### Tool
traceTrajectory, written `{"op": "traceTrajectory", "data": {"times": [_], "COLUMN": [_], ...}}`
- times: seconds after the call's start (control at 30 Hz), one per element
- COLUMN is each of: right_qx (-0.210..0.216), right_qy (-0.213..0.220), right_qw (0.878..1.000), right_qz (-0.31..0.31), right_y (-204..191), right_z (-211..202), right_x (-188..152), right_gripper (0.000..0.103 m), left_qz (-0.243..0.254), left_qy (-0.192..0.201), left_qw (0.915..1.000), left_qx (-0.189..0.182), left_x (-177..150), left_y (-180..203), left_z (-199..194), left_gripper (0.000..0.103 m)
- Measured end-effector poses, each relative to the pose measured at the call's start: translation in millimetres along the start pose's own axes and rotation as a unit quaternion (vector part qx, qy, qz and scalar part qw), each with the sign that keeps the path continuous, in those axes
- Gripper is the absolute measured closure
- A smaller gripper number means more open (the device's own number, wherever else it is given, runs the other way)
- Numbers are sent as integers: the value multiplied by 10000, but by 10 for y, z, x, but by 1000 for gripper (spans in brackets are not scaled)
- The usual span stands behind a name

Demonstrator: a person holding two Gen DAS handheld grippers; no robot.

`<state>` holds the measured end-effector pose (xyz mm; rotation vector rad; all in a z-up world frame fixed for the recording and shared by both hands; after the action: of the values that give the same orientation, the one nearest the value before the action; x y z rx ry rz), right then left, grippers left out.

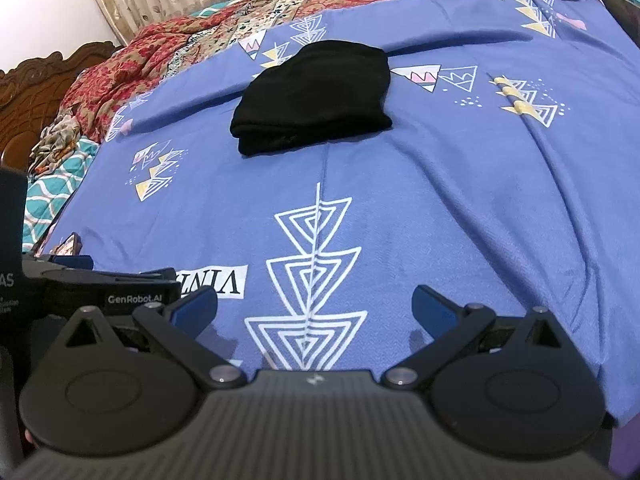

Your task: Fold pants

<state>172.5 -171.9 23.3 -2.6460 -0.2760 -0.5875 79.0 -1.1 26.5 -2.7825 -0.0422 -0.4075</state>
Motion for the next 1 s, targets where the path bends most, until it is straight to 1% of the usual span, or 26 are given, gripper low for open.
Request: {"op": "traceTrajectory", "data": {"times": [0.17,0.33,0.5,0.87,1.0], "right_qx": [-24,-92,-63,-73,-64], "right_qy": [0,121,100,307,295], "right_qw": [10000,9999,9999,9993,9993], "right_qz": [-8,65,107,180,209], "right_y": [-3,29,43,68,80], "right_z": [-4,-49,-35,-107,-106], "right_x": [5,27,10,17,17], "right_gripper": [0,0,0,0,0], "left_qz": [3,-36,-95,-175,-176], "left_qy": [28,23,-18,14,18], "left_qw": [10000,10000,10000,9998,9998], "left_qx": [-6,-21,-5,32,21], "left_x": [3,20,18,24,19], "left_y": [4,-17,-26,-50,-51], "left_z": [-18,-23,-2,-18,-23], "left_gripper": [0,0,0,0,0]}}
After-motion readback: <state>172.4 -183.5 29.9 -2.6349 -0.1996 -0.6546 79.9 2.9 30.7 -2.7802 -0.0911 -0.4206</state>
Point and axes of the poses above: each gripper's, at about its wrist camera, not at the fingertips, and z roughly the way its jaws point, y to its right, x to its top, the point moved 5 cm from there along z, roughly the way its jaws point, and after that the axes turned 15 degrees about -y, right-handed, at the moved point
